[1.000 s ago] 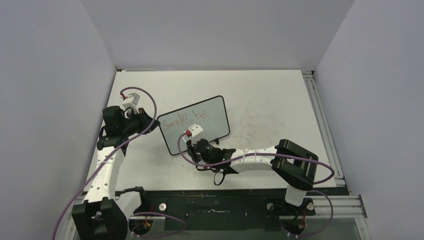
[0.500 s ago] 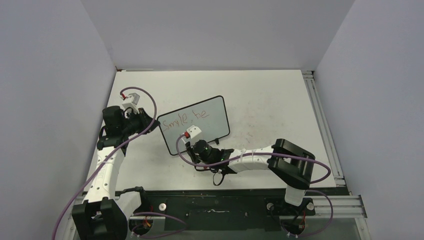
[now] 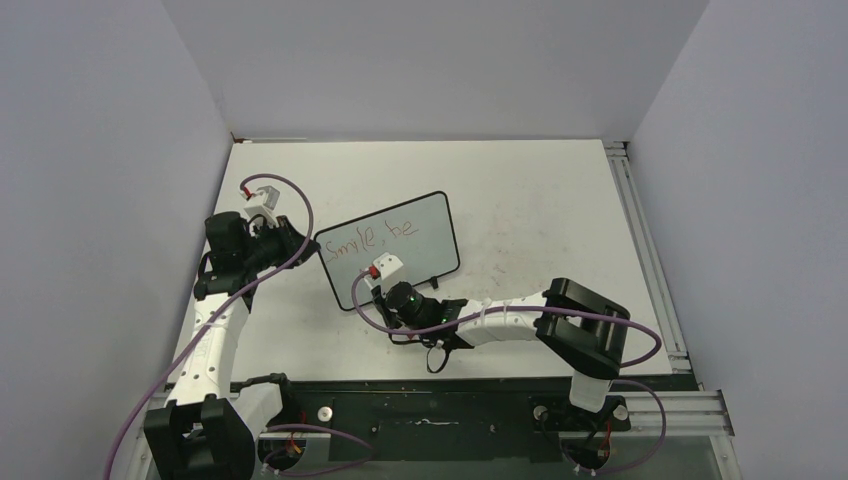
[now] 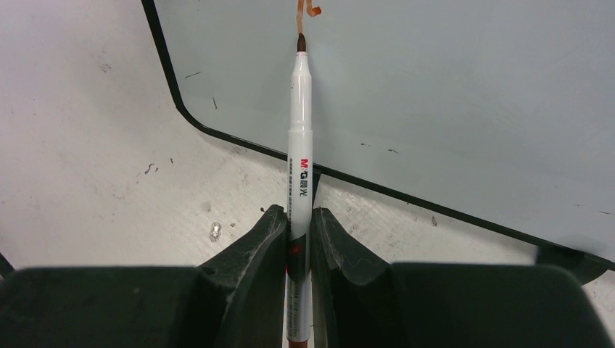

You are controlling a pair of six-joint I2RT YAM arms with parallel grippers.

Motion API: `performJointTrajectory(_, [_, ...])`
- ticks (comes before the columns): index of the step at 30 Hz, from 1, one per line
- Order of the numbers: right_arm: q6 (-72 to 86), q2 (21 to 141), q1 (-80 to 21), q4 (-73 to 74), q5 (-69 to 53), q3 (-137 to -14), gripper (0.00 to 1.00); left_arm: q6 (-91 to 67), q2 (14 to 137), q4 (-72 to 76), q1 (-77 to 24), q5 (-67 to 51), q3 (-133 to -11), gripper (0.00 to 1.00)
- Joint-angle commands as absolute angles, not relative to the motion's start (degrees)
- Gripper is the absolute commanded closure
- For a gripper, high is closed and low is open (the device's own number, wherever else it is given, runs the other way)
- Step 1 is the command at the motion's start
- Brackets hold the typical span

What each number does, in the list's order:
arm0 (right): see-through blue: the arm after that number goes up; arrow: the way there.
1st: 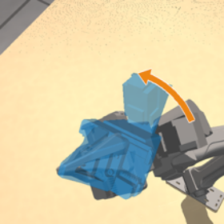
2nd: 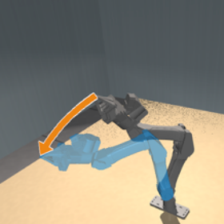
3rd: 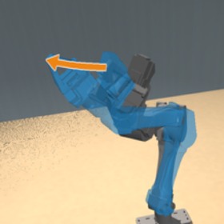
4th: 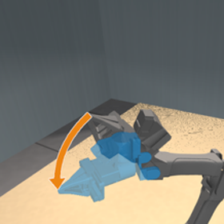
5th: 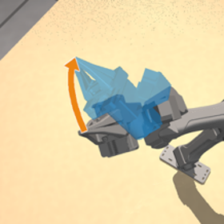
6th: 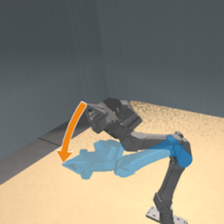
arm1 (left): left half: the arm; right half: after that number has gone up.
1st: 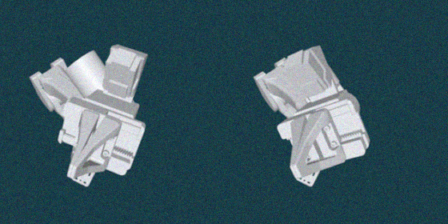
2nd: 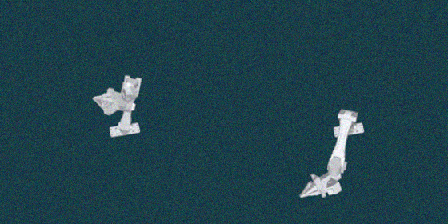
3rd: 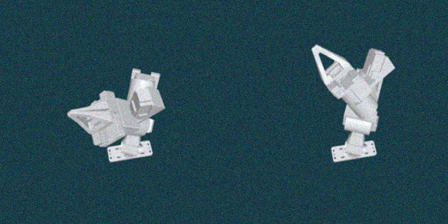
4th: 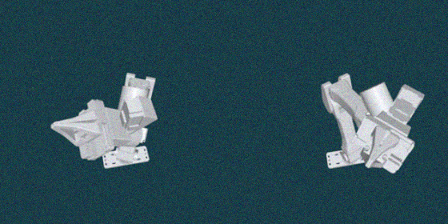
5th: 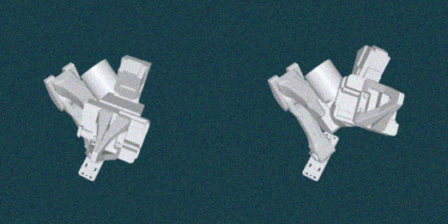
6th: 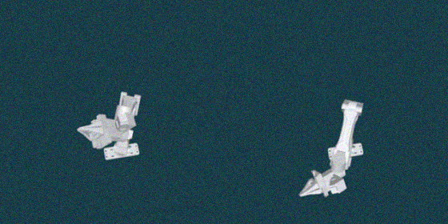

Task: Write a sentence on the whiteboard

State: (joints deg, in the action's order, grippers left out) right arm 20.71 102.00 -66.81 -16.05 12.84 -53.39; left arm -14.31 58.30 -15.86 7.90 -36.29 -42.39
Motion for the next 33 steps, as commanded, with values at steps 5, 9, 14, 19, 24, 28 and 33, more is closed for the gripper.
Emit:
performJointTrajectory(5, [21.78, 100.33, -66.77, -14.98, 17.47, -52.91, 0.95, -13.89, 58.18, -16.87, 6.89, -37.55, -43.33, 0.91])
performJointTrajectory(9, [21.88, 99.75, -66.56, -14.81, 18.76, -52.91, 0.95, -13.89, 58.18, -16.87, 6.9, -37.47, -43.32, 0.91])
performJointTrajectory(14, [21.32, 99.61, -65.99, -15.51, 18.55, -53.65, 0.95, -13.89, 58.18, -16.87, 6.93, -37.6, -43.32, 0.91])
performJointTrajectory(19, [19.89, 100.66, -65.83, -15.73, 17.58, -55.97, 0.95, -13.89, 58.19, -16.87, 6.94, -37.55, -43.33, 0.91])
performJointTrajectory(24, [19.26, 101.48, -65.74, -15.73, 17.12, -57.29, 0.95, -13.89, 58.27, -16.88, 6.93, -37.54, -43.32, 0.91])
performJointTrajectory(28, [19.23, 101.6, -65.74, -15.74, 17.05, -57.39, 0.95, -13.89, 58.26, -16.83, 6.89, -37.55, -43.29, 0.91])
performJointTrajectory(33, [19.7, 101.51, -65.74, -15.69, 17.14, -56.97, 0.95, -13.89, 58.36, -16.87, 6.99, -37.53, -43.27, 0.91])
